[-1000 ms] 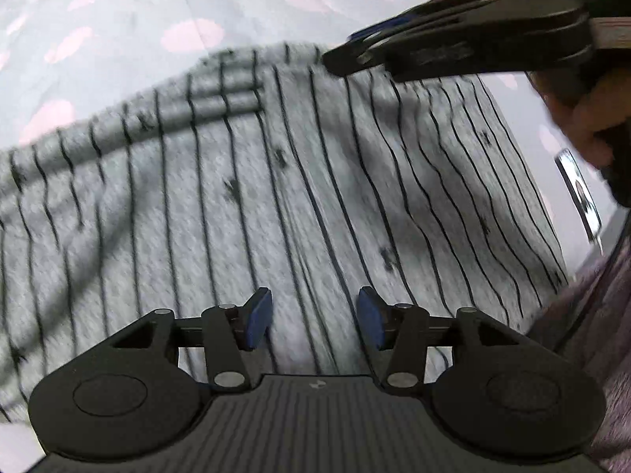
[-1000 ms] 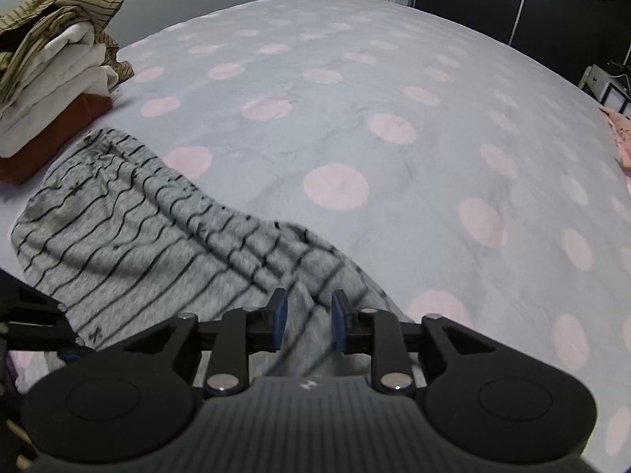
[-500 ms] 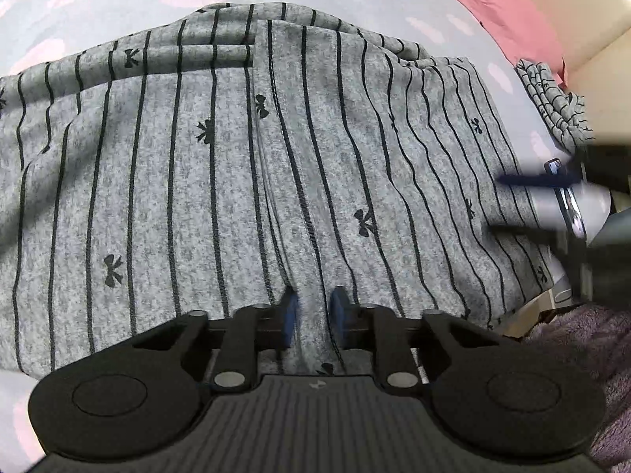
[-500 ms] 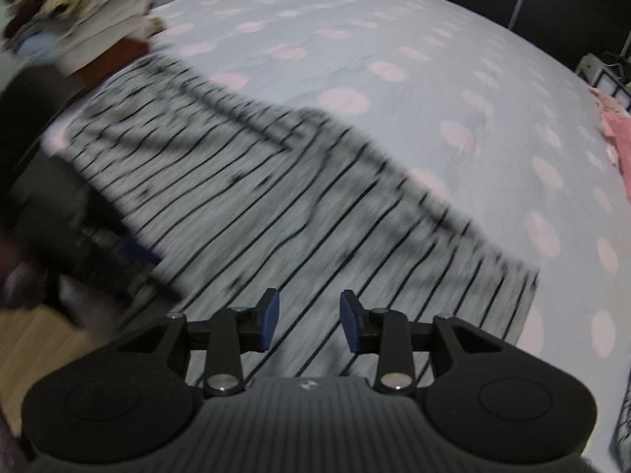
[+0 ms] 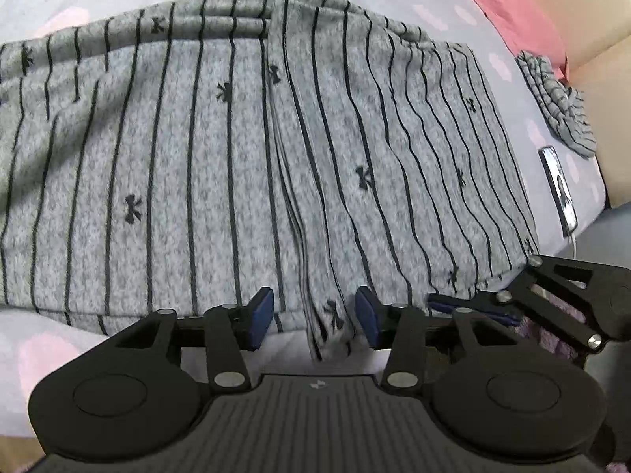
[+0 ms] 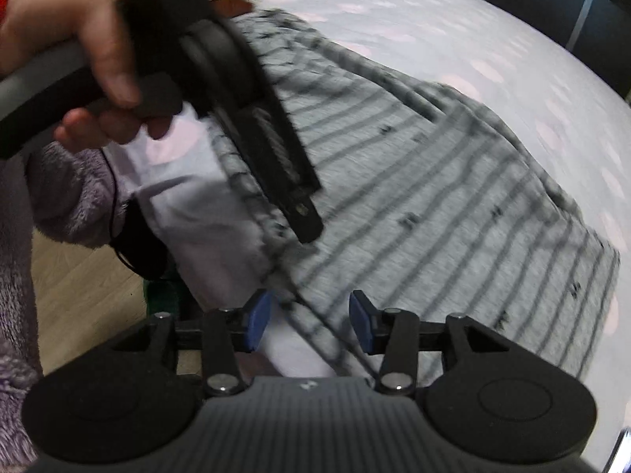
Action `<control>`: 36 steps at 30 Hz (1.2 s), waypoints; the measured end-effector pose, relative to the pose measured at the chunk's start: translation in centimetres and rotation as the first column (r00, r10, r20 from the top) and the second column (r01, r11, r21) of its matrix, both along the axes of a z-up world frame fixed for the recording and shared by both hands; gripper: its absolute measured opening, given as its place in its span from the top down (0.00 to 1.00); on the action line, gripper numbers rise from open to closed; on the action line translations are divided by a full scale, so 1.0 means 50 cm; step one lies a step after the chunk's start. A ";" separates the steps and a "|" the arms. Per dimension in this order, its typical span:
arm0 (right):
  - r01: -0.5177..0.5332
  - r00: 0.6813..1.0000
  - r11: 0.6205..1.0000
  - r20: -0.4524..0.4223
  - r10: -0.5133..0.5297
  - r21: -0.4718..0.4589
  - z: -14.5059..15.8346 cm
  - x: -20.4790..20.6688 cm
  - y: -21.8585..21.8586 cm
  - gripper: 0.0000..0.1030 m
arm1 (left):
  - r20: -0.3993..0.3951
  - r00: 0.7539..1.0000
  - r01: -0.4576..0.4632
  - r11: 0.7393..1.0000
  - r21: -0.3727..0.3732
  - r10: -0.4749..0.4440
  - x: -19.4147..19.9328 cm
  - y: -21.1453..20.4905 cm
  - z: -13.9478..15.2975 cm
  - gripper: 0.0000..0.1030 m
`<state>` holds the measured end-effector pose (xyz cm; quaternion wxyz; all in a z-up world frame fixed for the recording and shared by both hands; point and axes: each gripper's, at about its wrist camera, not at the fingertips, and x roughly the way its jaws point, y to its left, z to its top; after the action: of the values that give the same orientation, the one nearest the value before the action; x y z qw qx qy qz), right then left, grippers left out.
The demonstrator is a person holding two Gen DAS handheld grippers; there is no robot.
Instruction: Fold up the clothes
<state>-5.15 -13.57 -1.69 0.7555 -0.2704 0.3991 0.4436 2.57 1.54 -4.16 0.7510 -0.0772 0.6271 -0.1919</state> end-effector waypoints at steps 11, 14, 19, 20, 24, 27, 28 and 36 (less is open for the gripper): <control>-0.114 0.992 0.992 0.051 0.117 -0.058 -0.059 -0.014 0.068 0.51 | 0.014 0.999 -0.043 0.998 -0.055 0.043 0.008 0.021 0.024 0.78; -0.143 0.986 0.986 0.079 0.150 -0.091 -0.074 -0.021 0.080 0.54 | -0.001 0.999 -0.053 0.997 -0.057 0.053 0.007 0.023 0.021 0.77; -0.113 0.990 0.989 0.072 0.121 -0.098 -0.062 -0.006 0.080 0.86 | -0.035 0.997 -0.065 0.996 -0.062 0.063 0.001 0.025 0.011 0.63; -0.099 0.993 0.991 0.062 0.104 -0.089 -0.055 -0.002 0.077 0.88 | -0.045 0.997 -0.072 0.995 -0.075 0.069 0.001 0.025 0.009 0.58; -0.071 0.996 0.995 0.040 0.074 -0.064 -0.034 0.003 0.063 0.90 | -0.075 0.993 -0.101 0.990 -0.097 0.094 0.001 0.026 -0.002 0.56; -0.055 0.998 0.997 0.030 0.056 -0.054 -0.022 0.001 0.051 0.91 | -0.109 0.985 -0.145 0.980 -0.133 0.131 0.004 0.032 -0.015 0.55; -0.049 0.998 0.997 0.025 0.051 -0.051 -0.018 0.001 0.047 0.91 | -0.124 0.982 -0.163 0.975 -0.153 0.144 0.005 0.033 -0.019 0.55; -0.028 1.000 1.000 0.010 0.028 -0.010 0.002 0.000 0.031 0.92 | -0.142 0.983 -0.148 0.966 -0.211 0.120 0.013 0.003 -0.029 0.80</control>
<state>-5.13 -12.01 -1.57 0.7500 -0.2818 0.3936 0.4508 3.23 1.68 -5.63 0.7072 -0.2147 0.6420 -0.2040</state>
